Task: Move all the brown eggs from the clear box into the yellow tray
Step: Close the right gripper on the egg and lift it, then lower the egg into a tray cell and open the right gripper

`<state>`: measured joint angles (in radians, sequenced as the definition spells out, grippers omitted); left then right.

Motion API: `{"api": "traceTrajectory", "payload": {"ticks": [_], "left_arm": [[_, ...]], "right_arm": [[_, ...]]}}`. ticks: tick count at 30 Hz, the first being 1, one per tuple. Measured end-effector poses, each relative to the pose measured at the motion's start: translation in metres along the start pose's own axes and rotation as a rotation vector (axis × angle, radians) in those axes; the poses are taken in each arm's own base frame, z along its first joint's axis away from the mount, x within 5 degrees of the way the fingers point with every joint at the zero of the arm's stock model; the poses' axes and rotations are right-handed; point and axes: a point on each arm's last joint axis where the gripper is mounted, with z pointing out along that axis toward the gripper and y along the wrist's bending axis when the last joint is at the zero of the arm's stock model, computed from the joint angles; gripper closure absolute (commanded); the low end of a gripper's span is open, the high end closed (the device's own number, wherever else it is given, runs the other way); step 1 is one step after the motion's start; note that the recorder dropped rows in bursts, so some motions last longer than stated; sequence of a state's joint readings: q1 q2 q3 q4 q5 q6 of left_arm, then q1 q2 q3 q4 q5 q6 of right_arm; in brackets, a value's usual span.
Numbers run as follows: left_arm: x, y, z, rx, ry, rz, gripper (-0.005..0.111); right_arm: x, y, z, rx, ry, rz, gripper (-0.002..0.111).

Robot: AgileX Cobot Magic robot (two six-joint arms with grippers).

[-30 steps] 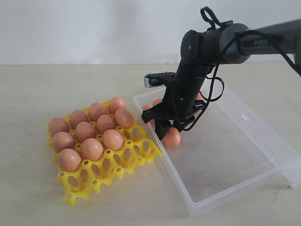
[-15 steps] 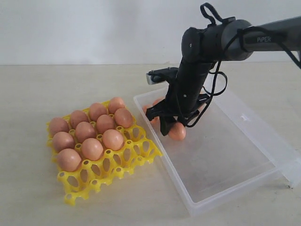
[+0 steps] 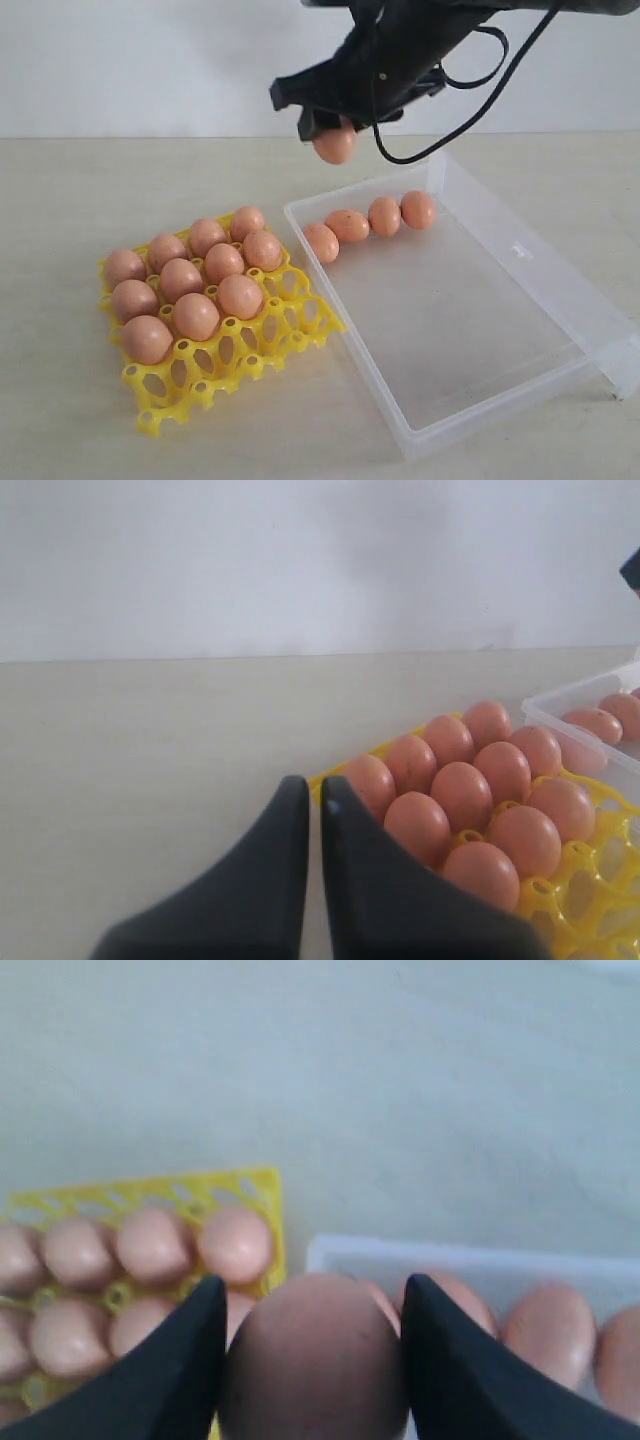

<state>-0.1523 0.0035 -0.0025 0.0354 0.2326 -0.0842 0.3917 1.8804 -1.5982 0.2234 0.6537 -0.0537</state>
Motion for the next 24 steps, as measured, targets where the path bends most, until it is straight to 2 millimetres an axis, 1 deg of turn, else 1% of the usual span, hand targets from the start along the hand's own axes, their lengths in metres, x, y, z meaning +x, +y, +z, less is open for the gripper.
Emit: {"api": "traceTrajectory", "payload": {"ticks": [2,4,5,6,7,8,9,10,11,12,15,17,19,24], "left_arm": [[0.0,0.0,0.0,0.0,0.0,0.0,0.103],[0.0,0.0,0.0,0.0,0.0,0.0,0.103],[0.0,0.0,0.0,0.0,0.0,0.0,0.103],[0.0,0.0,0.0,0.0,0.0,0.0,0.103],[0.0,0.0,0.0,0.0,0.0,0.0,0.103],[0.0,0.0,0.0,0.0,0.0,0.0,0.103],[0.0,0.0,0.0,0.0,0.0,0.0,0.103],[0.0,0.0,0.0,0.0,0.0,0.0,0.103],[0.0,0.0,0.0,0.0,0.0,0.0,0.103],[0.0,0.0,0.0,0.0,0.0,0.0,0.103],[0.0,0.0,0.0,0.0,0.0,0.0,0.103],[0.0,0.0,0.0,0.0,0.0,0.0,0.103],[0.0,0.0,0.0,0.0,0.0,0.0,0.103],[0.0,0.0,0.0,0.0,0.0,0.0,0.103]], "right_arm": [[0.001,0.018,-0.012,-0.021,-0.133,-0.029,0.108],[0.009,0.037,-0.018,-0.046,-0.244,-0.061,0.108],[0.025,0.049,-0.021,-0.063,-0.347,-0.082,0.108],[0.034,0.053,-0.02,-0.068,-0.382,-0.084,0.108],[0.056,0.058,-0.015,-0.084,-0.462,-0.05,0.108],[0.069,0.059,-0.011,-0.087,-0.483,-0.022,0.108],[0.089,0.061,-0.006,-0.11,-0.565,0.072,0.108],[0.094,0.06,-0.004,-0.126,-0.607,0.13,0.108],[0.104,0.058,0.006,-0.162,-0.634,0.242,0.108],[0.11,0.058,0.018,-0.197,-0.622,0.294,0.108],[0.126,0.063,0.05,-0.321,-0.517,0.308,0.108],[0.133,0.068,0.063,-0.383,-0.465,0.278,0.108],[0.135,0.067,0.066,-0.374,-0.455,0.259,0.108],[0.137,0.064,0.069,-0.294,-0.447,0.08,0.108]]}}
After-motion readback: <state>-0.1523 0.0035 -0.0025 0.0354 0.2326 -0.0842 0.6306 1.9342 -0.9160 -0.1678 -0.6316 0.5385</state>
